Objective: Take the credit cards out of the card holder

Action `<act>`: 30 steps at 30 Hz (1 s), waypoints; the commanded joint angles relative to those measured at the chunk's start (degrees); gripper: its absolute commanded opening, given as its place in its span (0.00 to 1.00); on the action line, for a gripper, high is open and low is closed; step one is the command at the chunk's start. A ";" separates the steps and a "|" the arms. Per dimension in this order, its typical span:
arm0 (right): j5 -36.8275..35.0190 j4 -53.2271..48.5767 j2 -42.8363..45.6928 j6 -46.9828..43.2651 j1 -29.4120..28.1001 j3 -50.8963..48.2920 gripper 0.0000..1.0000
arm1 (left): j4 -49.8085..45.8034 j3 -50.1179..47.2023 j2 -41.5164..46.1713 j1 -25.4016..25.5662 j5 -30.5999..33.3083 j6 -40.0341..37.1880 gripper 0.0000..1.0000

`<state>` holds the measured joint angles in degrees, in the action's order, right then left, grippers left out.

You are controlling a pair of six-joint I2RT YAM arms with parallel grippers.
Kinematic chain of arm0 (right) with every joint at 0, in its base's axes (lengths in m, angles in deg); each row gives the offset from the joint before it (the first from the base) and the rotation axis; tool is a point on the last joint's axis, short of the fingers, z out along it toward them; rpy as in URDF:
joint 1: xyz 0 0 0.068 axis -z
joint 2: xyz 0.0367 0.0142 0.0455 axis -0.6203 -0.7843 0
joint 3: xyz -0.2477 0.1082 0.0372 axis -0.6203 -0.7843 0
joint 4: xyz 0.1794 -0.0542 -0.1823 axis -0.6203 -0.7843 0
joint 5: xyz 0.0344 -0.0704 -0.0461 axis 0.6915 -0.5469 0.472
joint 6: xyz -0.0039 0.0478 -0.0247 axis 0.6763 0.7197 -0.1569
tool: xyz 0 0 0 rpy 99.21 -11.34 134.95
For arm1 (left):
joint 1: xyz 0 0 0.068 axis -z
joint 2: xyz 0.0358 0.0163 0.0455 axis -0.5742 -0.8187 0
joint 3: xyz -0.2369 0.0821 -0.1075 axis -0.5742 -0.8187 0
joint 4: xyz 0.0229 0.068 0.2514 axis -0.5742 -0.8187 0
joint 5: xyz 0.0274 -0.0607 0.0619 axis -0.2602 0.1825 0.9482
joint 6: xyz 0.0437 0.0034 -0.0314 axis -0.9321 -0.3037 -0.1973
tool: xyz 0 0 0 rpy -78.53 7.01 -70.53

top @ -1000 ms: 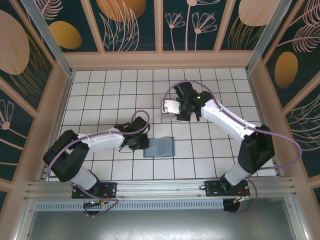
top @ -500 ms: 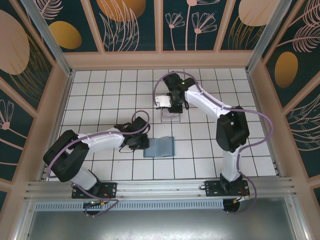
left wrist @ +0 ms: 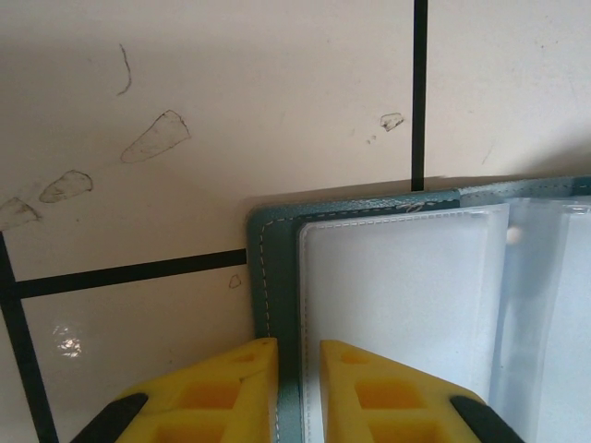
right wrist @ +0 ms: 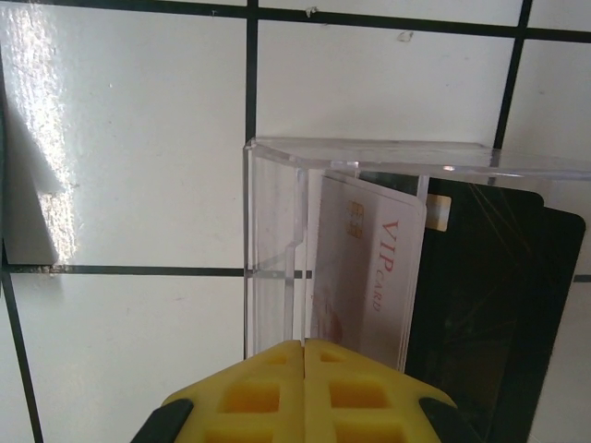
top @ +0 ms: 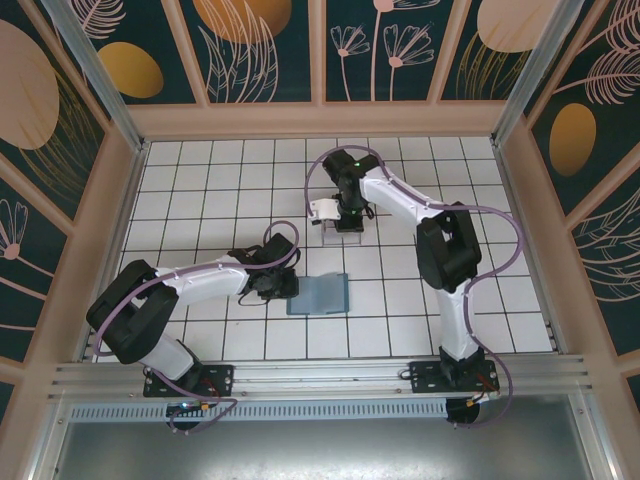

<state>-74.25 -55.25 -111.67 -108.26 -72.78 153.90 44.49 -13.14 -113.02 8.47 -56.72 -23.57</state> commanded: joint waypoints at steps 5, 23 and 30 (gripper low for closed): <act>-1.70 1.57 0.90 1.34 0.31 1.47 0.27 | -2.10 1.31 0.41 -0.24 0.44 -0.06 0.21; -7.29 20.71 16.70 14.53 -1.32 -12.23 0.36 | -5.39 4.42 4.89 -0.52 4.95 0.02 0.24; -5.01 30.03 27.37 28.32 -1.34 -26.97 0.37 | -6.47 3.90 8.12 -4.08 7.95 -1.41 0.29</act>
<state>-80.79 -30.68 -88.30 -88.59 -73.96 131.33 40.16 -9.71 -106.94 6.19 -51.71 -23.79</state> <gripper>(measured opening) 0.369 0.280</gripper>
